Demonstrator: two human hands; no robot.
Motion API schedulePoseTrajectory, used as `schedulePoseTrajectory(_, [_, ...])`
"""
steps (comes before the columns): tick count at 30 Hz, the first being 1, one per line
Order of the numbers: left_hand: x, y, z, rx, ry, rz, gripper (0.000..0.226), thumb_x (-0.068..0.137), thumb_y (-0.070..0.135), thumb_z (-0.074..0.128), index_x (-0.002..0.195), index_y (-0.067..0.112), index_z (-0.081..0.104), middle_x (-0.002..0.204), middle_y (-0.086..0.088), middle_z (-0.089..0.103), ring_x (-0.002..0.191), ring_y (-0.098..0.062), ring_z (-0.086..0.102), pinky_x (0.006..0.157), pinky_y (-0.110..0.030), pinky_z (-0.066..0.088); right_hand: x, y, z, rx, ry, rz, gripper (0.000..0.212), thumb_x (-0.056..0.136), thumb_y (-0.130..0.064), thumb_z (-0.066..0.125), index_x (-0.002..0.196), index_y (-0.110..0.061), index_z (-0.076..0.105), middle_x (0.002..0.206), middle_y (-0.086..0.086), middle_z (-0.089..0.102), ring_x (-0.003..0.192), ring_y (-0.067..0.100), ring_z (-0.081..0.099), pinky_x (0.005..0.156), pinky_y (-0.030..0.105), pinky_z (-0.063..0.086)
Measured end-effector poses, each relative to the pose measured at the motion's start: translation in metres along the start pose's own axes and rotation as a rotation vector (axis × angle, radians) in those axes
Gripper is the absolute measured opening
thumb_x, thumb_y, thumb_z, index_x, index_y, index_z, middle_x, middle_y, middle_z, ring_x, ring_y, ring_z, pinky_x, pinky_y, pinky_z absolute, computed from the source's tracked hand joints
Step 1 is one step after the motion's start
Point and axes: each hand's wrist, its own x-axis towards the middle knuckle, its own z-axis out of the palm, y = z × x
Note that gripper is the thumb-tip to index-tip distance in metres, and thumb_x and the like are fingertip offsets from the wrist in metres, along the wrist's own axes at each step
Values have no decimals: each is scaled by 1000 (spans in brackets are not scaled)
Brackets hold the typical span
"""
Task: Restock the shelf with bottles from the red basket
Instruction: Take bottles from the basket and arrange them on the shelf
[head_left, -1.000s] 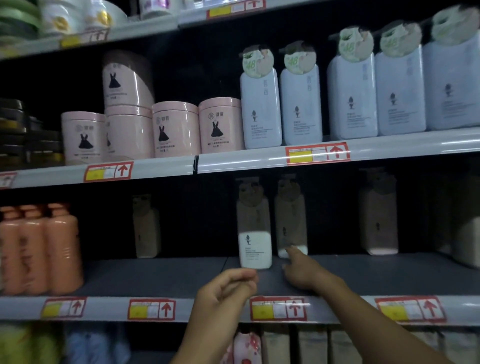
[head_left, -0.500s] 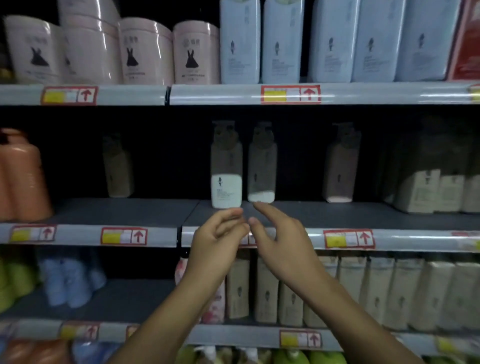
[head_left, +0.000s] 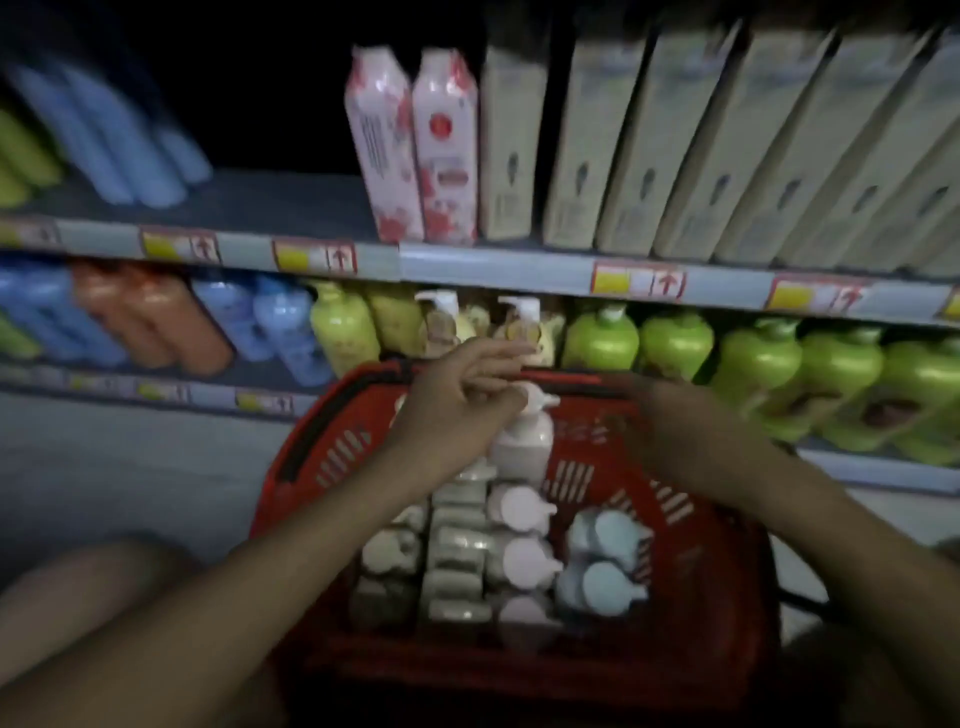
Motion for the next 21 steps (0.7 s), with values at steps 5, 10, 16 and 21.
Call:
schedulePoseTrajectory(5, [-1, -35, 27, 69, -127, -125, 32, 89, 21, 74, 117, 34, 66, 115, 15, 73, 101, 3, 68, 77, -16, 53, 6, 26, 26, -189, -309, 58, 46, 100, -33, 55, 144, -20, 55, 141, 11, 62, 126, 31, 61, 99, 36, 48])
schedulePoseTrajectory(10, [-14, -27, 41, 167, -333, -72, 34, 89, 20, 71, 120, 32, 66, 112, 18, 70, 99, 9, 64, 79, -3, 48, 19, 41, 62, -201, -392, 6, 65, 94, -37, 65, 153, -27, 41, 144, 9, 60, 130, 32, 58, 103, 40, 49])
schedulePoseTrajectory(16, [-27, -47, 53, 373, -421, -55, 35, 92, 25, 69, 125, 33, 63, 118, 19, 66, 102, 5, 61, 85, -15, 51, 17, 47, 125, -6, -611, 91, 39, 86, -28, 78, 122, -17, 69, 129, 7, 68, 119, 25, 64, 85, 26, 45])
schedulePoseTrajectory(21, [-31, -59, 54, 451, -427, -52, 34, 91, 26, 67, 125, 33, 63, 120, 16, 67, 104, 1, 63, 93, -29, 53, 21, 42, 142, 1, -341, 144, 38, 82, -25, 73, 119, -22, 64, 114, 4, 69, 105, 27, 68, 79, 30, 52])
